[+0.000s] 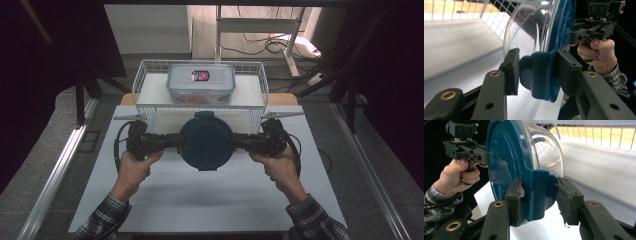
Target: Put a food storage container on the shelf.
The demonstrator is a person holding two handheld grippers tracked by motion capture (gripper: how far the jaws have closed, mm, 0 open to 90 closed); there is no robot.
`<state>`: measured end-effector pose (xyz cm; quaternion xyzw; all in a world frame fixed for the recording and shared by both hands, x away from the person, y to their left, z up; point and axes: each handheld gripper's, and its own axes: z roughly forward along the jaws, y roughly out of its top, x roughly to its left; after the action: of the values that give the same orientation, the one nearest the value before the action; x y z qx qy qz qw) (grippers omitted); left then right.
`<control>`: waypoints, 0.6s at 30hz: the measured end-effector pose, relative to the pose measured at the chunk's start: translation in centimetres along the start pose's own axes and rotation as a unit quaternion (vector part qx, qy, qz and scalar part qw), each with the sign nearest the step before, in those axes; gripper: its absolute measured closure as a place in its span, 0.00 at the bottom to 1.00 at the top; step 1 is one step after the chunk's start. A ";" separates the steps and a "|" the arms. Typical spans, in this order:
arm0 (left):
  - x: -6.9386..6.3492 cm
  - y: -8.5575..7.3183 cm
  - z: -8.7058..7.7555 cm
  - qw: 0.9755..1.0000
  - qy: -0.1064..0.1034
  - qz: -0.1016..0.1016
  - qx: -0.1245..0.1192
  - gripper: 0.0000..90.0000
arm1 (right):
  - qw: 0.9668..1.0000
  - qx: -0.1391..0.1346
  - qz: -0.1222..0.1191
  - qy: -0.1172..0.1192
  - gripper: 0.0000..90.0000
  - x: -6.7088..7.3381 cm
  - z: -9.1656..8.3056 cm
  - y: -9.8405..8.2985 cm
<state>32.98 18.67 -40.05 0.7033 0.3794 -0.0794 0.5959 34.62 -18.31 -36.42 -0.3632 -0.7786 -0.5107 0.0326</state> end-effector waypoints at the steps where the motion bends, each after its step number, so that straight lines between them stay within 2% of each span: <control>1: -0.1 0.6 -0.2 1.000 0.001 0.002 -0.002 0.64 | 1.000 -0.003 -0.002 0.000 0.64 0.1 -0.1 0.5; 18: -1.5 7.2 -2.3 0.999 0.017 0.028 -0.021 0.64 | 0.999 -0.032 -0.023 0.008 0.64 0.9 -0.9 7.3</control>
<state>35.65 20.01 -32.99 0.7025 0.3715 -0.0428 0.6055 38.04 -16.98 -30.03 -0.3419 -0.7696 -0.5390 0.0157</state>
